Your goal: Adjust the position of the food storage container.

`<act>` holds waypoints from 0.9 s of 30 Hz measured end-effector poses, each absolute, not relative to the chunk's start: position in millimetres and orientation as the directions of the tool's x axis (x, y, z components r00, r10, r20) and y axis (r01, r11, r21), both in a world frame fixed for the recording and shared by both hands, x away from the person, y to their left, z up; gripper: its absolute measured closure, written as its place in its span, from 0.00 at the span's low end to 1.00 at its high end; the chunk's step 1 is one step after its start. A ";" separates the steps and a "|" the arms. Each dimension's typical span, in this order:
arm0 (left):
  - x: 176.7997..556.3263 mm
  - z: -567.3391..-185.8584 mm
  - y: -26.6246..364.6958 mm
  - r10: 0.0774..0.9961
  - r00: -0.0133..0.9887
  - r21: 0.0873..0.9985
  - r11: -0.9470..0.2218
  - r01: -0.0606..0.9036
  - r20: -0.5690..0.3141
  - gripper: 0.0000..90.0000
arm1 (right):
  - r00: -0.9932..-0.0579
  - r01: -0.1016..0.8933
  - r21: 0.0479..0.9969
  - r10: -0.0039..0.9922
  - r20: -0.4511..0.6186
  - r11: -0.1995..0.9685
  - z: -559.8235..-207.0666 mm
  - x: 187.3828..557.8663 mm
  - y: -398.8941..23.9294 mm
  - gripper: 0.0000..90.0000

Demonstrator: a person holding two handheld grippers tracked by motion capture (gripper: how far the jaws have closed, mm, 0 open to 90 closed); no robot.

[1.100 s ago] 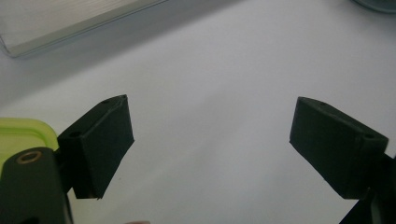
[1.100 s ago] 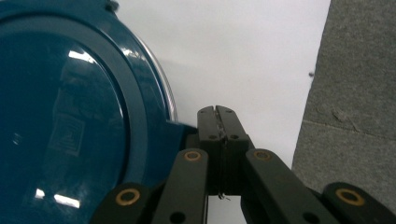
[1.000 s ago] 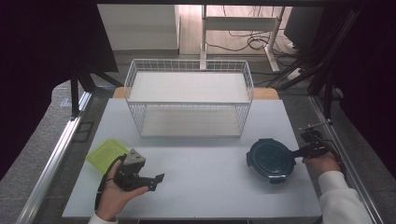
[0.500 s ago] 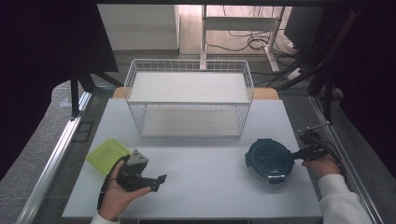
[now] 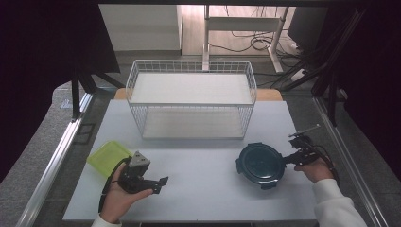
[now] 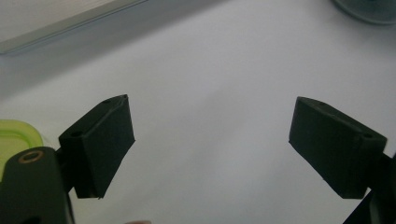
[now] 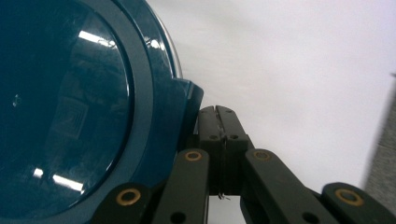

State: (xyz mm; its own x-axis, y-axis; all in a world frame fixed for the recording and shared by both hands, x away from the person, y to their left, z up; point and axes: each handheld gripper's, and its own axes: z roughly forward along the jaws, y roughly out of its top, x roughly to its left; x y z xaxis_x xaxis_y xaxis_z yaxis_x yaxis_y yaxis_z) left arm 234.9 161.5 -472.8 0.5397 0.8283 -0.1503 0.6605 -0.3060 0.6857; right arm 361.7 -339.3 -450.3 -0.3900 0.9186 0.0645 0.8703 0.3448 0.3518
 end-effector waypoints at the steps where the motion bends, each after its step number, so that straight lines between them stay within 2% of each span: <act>1: 234.9 -472.8 161.5 0.828 0.540 0.686 -0.306 0.660 -0.150 0.15 | -0.390 0.870 0.352 0.919 0.065 0.345 -450.3 361.7 -339.3 0.99; 12: 233.9 -472.6 162.1 0.829 0.539 0.686 -0.304 0.662 -0.153 0.15 | -0.468 0.839 0.350 0.881 0.075 0.416 -453.5 355.1 -296.4 0.99; 27: 233.1 -472.6 162.7 0.830 0.537 0.686 -0.303 0.661 -0.151 0.15 | -0.472 0.840 0.345 0.878 0.084 0.419 -460.4 349.2 -299.3 0.99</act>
